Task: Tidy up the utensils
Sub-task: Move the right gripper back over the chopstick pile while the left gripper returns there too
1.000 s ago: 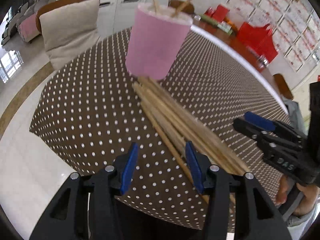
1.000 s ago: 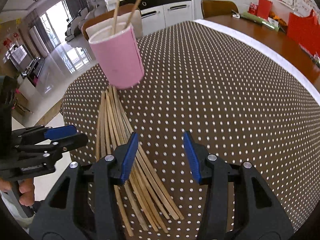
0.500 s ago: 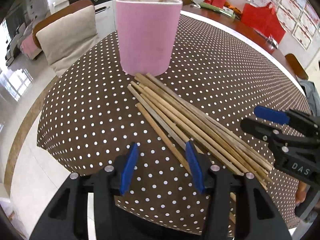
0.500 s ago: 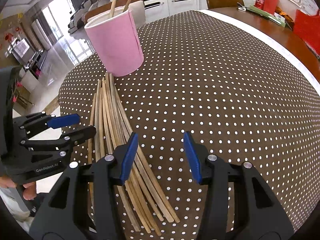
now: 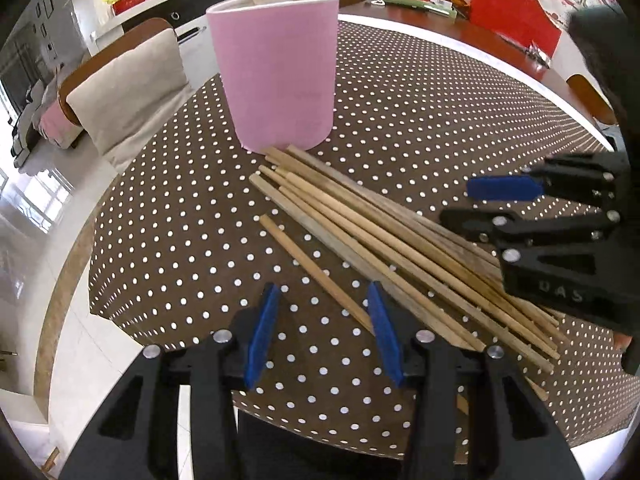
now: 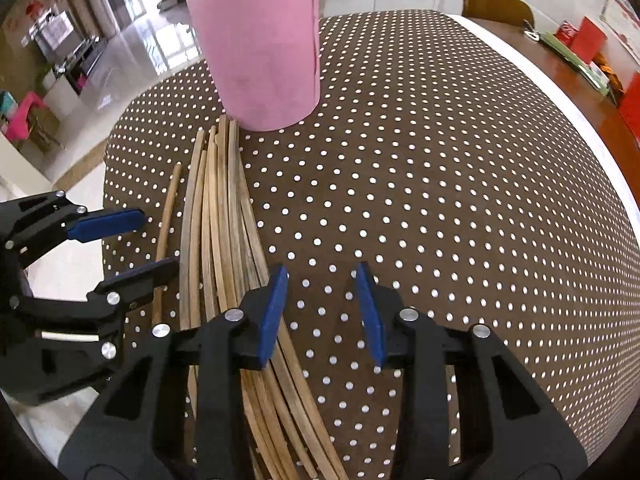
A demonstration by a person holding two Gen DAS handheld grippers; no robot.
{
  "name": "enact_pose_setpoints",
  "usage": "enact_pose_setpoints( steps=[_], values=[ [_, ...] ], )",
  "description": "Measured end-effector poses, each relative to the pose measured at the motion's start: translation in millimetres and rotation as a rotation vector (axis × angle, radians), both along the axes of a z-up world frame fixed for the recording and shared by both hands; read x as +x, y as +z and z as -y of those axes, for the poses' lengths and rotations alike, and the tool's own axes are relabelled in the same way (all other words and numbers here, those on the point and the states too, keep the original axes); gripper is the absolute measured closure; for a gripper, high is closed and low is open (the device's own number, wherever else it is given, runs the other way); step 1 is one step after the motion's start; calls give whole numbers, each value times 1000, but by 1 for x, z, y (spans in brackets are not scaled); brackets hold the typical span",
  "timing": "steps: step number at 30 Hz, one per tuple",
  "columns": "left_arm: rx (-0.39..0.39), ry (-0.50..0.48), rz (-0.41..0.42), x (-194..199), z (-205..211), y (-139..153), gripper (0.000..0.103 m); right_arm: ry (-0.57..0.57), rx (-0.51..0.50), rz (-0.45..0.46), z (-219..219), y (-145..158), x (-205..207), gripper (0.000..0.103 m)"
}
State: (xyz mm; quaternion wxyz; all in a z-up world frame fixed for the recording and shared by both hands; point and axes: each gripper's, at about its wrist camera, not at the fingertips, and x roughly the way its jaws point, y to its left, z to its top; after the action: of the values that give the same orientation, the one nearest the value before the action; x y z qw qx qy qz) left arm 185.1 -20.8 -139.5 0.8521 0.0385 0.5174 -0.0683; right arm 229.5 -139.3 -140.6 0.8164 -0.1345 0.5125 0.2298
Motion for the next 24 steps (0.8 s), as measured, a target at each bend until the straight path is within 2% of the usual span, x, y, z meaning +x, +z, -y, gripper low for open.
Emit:
enact_pose_setpoints(
  steps=[5, 9, 14, 18, 20, 24],
  values=[
    [-15, 17, 0, 0, -4, 2, 60, 24, -17, -19, -4, 2, 8, 69],
    [-22, 33, 2, 1, -8, 3, 66, 54, -39, -49, -7, 2, 10, 69],
    [-36, 39, -2, 1, -13, 3, 67, 74, -46, -69, -11, 4, 14, 69],
    [-63, 56, -3, 2, -19, 3, 67, 80, 22, -87, -10, 13, 18, 69],
    [-75, 65, -8, 4, -21, 3, 67, 99, -13, -92, -14, 10, 18, 69],
    [-85, 75, -9, 3, -24, 3, 67, 117, -11, -108, -17, 11, 24, 70]
  ],
)
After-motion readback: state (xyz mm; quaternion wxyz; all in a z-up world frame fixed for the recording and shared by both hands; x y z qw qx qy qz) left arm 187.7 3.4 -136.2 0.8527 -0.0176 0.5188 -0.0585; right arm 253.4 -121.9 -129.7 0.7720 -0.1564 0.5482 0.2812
